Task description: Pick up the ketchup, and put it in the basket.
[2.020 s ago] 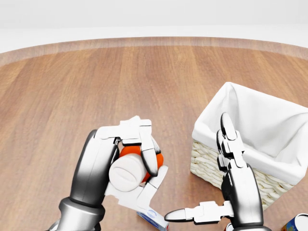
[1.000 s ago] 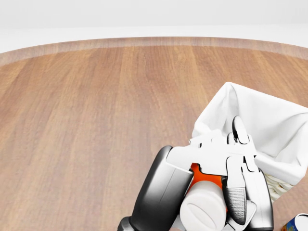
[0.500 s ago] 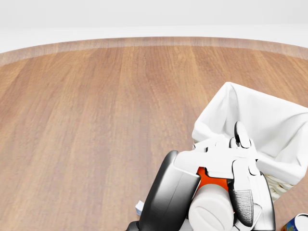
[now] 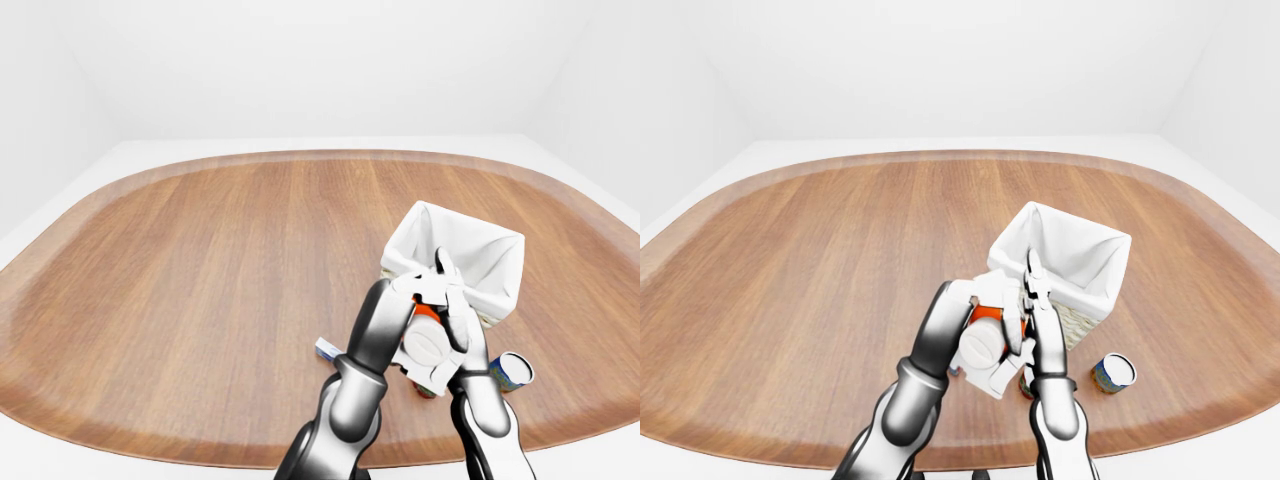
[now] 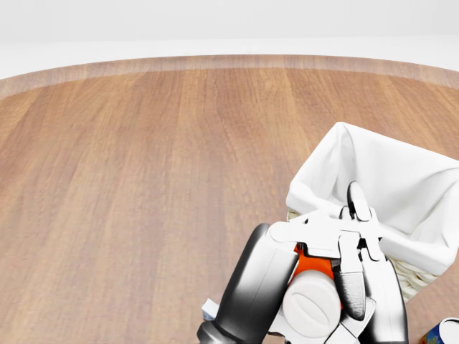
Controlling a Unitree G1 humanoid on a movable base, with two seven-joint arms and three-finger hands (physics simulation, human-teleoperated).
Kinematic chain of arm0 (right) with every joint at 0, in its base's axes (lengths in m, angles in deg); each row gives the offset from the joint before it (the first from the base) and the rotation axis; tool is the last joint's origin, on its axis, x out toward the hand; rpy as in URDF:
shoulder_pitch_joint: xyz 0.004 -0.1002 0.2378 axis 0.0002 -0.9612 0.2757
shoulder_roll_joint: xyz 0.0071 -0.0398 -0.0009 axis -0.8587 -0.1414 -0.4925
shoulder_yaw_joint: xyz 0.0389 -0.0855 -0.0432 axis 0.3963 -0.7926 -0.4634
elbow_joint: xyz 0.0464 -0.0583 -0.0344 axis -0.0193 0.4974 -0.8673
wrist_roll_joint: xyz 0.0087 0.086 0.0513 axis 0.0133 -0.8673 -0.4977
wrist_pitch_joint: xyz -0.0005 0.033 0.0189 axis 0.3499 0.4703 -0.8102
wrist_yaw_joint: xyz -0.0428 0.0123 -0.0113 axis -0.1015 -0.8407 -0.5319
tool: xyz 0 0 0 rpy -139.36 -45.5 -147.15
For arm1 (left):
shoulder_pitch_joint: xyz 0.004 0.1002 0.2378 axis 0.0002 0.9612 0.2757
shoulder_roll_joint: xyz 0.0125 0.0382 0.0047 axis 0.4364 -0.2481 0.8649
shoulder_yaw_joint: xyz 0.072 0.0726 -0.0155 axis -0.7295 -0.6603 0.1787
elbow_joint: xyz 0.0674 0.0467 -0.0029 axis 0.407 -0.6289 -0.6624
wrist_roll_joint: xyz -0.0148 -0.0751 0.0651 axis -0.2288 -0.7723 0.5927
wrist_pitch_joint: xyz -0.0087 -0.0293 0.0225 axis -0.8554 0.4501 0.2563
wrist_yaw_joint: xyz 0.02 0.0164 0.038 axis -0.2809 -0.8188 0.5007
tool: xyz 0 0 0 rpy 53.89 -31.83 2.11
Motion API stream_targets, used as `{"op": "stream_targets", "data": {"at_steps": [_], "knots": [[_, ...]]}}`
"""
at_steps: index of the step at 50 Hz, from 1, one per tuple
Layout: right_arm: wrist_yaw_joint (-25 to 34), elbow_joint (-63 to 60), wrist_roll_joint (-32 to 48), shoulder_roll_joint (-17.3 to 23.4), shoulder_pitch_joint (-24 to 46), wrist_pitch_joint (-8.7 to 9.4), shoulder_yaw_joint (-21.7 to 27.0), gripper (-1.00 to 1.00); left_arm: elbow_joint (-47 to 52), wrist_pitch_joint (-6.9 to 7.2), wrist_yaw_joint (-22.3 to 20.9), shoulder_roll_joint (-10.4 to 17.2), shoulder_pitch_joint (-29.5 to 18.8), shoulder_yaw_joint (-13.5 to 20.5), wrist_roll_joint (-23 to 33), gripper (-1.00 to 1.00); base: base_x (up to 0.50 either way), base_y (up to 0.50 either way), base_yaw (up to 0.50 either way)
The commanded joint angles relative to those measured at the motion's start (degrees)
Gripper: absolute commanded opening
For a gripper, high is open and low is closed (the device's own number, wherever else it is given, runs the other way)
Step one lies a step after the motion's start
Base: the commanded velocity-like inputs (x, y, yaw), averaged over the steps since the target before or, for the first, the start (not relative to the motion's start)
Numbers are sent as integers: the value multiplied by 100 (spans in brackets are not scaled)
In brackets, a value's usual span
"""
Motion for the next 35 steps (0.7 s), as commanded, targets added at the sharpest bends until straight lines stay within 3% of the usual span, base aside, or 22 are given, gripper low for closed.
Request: {"op": "stream_targets", "data": {"at_steps": [1, 2, 3, 8, 9, 10, 11, 27, 35], "knots": [[57, -202, -8, -17, 64, -48, -177, 100, -539, 0, 41, -8, 55, 32, -382, -98, 0, 0, 0], [100, -199, -46, -5, 39, -175, -189, -6, -546, 0, 36, -6, 58, 38, -382, -98, 0, 0, 0], [89, -206, -66, -18, 42, -128, -178, -100, -551, 0, 31, -7, 59, 49, -387, -98, 0, 0, 0], [71, -188, -71, -24, 58, -124, -177, -100, -568, 0, 30, -6, 68, 57, -387, -93, 0, 0, 0], [70, -185, -73, -23, 56, -126, -180, -100, -586, 0, 36, -5, 73, 53, -379, -58, 0, 0, 0], [70, -184, -74, -23, 56, -126, -180, -100, -587, 0, 36, -5, 73, 53, -378, -58, 0, 0, 0], [71, -189, -75, -21, 53, -126, -183, -100, -574, 0, 45, -10, 74, 39, -349, 100, 0, 0, 0], [69, -111, -68, -12, 57, -185, -196, -100, -378, 0, 73, 46, 116, 6, -382, 100, 0, 0, 0], [59, -55, -64, -17, 88, -191, -176, -100, 260, 0, -34, 229, 182, 94, -385, 100, 0, 0, 0]]}}
